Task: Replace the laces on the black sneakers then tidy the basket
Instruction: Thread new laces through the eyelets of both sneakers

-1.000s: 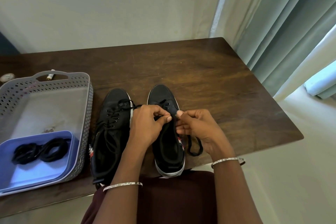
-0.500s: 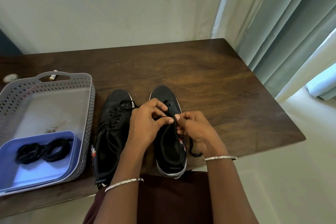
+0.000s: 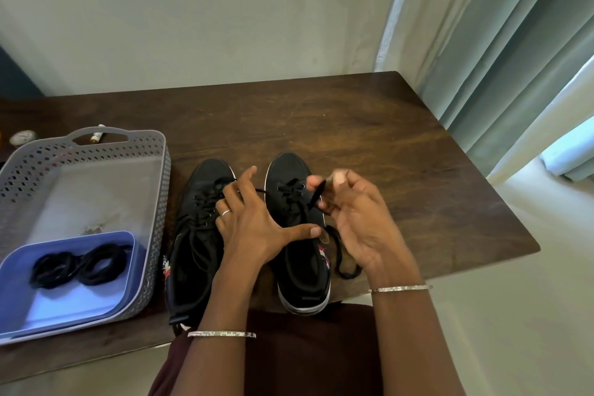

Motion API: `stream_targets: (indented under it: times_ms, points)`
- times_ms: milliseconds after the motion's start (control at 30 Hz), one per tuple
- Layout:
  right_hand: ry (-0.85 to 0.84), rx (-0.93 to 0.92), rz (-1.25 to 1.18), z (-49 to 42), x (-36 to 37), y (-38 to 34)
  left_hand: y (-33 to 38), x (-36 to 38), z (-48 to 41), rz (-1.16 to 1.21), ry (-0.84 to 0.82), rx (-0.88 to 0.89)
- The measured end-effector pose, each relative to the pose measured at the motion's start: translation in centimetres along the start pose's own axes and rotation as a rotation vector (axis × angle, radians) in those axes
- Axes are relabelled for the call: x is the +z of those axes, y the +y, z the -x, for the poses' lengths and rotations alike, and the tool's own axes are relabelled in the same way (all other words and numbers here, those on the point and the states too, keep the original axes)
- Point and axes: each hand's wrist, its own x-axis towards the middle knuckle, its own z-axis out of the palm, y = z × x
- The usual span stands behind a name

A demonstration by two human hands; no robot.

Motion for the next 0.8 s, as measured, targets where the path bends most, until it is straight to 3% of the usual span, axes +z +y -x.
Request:
stream_targets:
  times_ms: [100,167,233,300,367,533,600,733,800]
  points:
    - [-0.210,-0.139,-0.466,0.7,-0.4,-2.0,0.0,-0.1,0.2,-0.009,0.004,-0.004]
    - [-0.220,-0.114,-0.500,0.8,-0.7,-2.3,-0.1,-0.1,0.2,-0.004,-0.003,-0.006]
    - [-0.082,-0.040,-0.148,0.6,-1.0,-1.6,-0.1,-0.2,0.2,0.001,-0.008,-0.009]
    - [0.067,-0.049,0.490,0.1,-1.4,-0.3,0.0,-0.2,0.1,-0.002,-0.008,-0.008]
    - [0.060,-0.094,0.952,-0.2,-1.5,0.7,0.0,-0.1,0.0,-0.009,-0.003,-0.005]
    - [-0.128,-0.121,1.287,-0.8,-1.3,1.4,-0.4,0.1,0.0,-0.019,0.019,0.004]
    - [-0.110,-0.153,1.105,-0.7,-1.3,1.3,-0.5,0.1,-0.1,-0.017,0.021,0.006]
    - [-0.231,-0.211,-0.024,0.7,-0.7,-1.6,-0.3,0.0,-0.2,-0.022,0.003,-0.004]
    - [-0.278,-0.173,-0.271,1.6,-0.3,-3.0,-0.3,0.0,-0.2,-0.026,-0.001,-0.005]
